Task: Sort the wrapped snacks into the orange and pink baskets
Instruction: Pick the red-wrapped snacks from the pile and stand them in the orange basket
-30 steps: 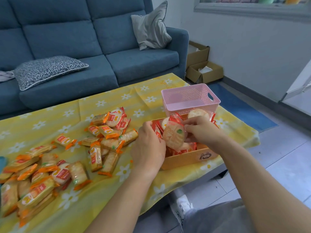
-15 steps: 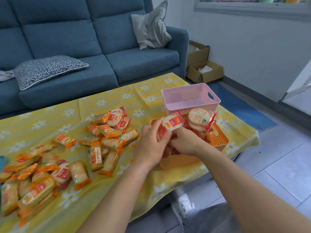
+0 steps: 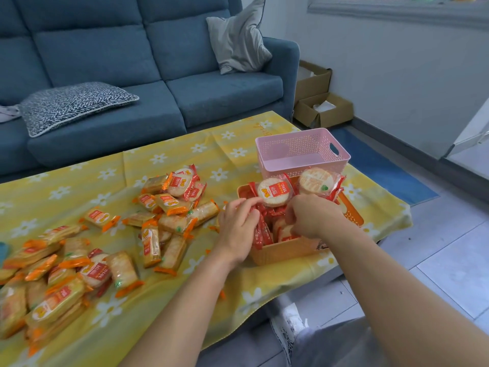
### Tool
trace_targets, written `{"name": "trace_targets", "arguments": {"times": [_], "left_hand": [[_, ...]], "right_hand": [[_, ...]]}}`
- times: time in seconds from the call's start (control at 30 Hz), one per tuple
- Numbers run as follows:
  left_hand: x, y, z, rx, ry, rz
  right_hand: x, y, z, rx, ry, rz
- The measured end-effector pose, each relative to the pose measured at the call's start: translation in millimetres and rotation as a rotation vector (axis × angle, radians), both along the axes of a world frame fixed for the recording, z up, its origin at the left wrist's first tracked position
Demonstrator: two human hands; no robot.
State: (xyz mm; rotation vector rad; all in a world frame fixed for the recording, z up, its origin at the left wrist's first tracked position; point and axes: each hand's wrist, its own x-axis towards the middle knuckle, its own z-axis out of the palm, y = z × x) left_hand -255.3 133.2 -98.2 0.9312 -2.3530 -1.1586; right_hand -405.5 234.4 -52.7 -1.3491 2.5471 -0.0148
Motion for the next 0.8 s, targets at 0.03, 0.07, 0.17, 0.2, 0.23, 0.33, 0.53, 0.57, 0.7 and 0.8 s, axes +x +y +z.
{"name": "trace_targets", "arguments": {"times": [0.03, 0.07, 0.17, 0.2, 0.23, 0.33, 0.53, 0.57, 0.7, 0.8], "left_hand": [[2, -2, -1, -0.009, 0.008, 0.006], [2, -4, -2, -0.043, -0.019, 0.004], [2, -7, -2, -0.071, -0.055, 0.012], [0, -7, -2, -0.067, -0.052, 0.029], [-2, -8, -2, -0.073, -0.053, 0.045], [-4, -12, -7, -0.011, -0.072, 0.101], [-6, -7, -13, 0.039, -0.108, 0.187], [-6, -4, -9, -0.052, -0.111, 0.217], [-10, 2, 12, -0.151, 0.185, 0.216], [-17, 7, 20, 0.076, 0.241, 0.048]], "right_hand": [[1, -2, -2, 0.011, 0.024, 0.008], [1, -3, -2, 0.022, 0.041, 0.018], [-7, 2, 8, -0.001, 0.037, 0.034], [-12, 5, 14, -0.048, 0.002, 0.026], [-16, 9, 20, -0.114, -0.058, 0.008], [-19, 19, 32, -0.317, -0.270, -0.103], [-8, 21, 34, -0.479, -0.654, -0.274], [-7, 21, 33, -0.480, -0.716, -0.279], [-2, 20, 28, -0.474, -0.825, -0.256], [4, 21, 25, -0.417, -0.775, -0.175]]}}
